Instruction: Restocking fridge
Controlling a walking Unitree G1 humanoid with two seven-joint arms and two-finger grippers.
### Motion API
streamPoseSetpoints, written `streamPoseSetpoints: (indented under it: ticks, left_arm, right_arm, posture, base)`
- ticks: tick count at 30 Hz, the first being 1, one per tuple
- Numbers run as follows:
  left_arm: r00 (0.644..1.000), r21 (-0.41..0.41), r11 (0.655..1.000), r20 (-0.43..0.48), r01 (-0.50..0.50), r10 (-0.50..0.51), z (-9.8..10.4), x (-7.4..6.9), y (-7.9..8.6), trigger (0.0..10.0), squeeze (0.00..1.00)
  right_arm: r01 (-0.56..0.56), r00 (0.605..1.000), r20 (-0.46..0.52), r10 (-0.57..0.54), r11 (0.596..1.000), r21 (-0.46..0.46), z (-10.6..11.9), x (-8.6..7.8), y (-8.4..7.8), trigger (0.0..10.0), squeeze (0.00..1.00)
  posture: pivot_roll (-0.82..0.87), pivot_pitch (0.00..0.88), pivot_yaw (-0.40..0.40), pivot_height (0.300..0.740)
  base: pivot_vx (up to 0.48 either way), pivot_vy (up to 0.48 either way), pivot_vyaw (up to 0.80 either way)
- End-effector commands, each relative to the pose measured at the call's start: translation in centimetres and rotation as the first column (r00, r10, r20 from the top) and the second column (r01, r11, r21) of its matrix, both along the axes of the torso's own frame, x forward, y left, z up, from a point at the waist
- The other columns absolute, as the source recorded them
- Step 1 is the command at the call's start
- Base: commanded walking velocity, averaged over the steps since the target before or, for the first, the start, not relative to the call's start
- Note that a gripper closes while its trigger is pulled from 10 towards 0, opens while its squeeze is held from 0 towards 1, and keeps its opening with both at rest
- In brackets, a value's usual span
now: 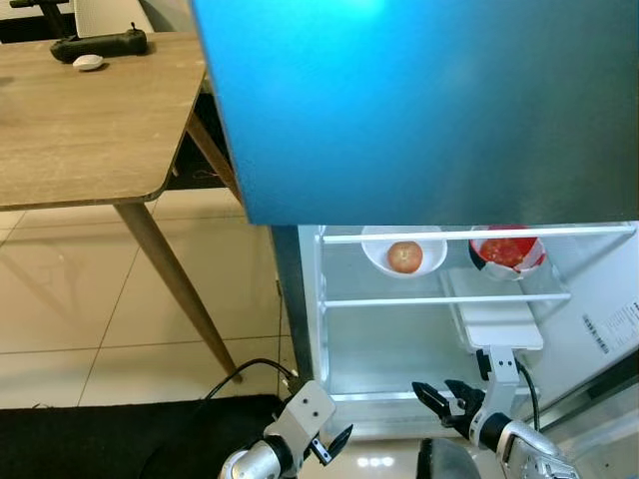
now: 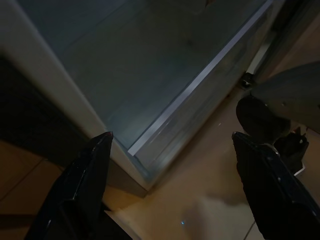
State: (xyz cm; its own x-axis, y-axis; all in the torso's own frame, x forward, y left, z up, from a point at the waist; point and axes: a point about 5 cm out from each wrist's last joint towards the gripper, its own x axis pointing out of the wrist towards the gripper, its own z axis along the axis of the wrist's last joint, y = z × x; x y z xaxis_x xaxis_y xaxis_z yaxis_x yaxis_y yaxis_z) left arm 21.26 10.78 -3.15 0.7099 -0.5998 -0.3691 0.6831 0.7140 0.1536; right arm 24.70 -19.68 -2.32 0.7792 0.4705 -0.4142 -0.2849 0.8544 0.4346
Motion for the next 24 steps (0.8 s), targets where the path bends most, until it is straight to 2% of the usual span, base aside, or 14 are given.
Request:
streamPoseSetpoints:
  ticks: [1, 15, 22, 24]
  left_arm:
    - [0.999, 0.022, 1.000, -0.034, 0.006, -0.005, -0.66, -0.74, 0.23, 10.0, 0.00]
    - [0.999, 0.018, 1.000, -0.048, 0.013, -0.012, -0.84, -0.97, 0.18, 10.0, 0.00]
    - [0.998, 0.024, 1.000, -0.059, 0.013, -0.011, -1.01, -1.13, 0.10, 10.0, 0.00]
    - [0.998, 0.032, 0.999, -0.070, 0.004, -0.002, -1.14, -1.14, 0.13, 10.0, 0.00]
  right_arm:
    - [0.001, 1.000, -0.009, -0.001, 1.000, -0.006, -0.22, -0.34, -0.22, 10.0, 0.00]
    - [-0.006, 1.000, -0.015, 0.006, 1.000, -0.005, -0.19, -0.23, -0.15, 10.0, 0.00]
    - [0.011, 0.999, -0.031, -0.012, 1.000, -0.010, -0.36, -0.32, -0.22, 10.0, 0.00]
    - [0.014, 0.999, -0.032, -0.015, 1.000, -0.009, -0.36, -0.32, -0.24, 10.0, 0.00]
  posture:
    - [0.01, 0.071, -0.014, 0.634]
    - [0.00, 0.075, -0.014, 0.688]
    - [0.00, 0.080, -0.012, 0.688]
    - [0.00, 0.081, -0.012, 0.688]
  base:
    - [0.000, 0.000, 0.00]
    - [0.000, 0.000, 0.00]
    - [0.000, 0.000, 0.00]
    - [-0.334, 0.000, 0.00]
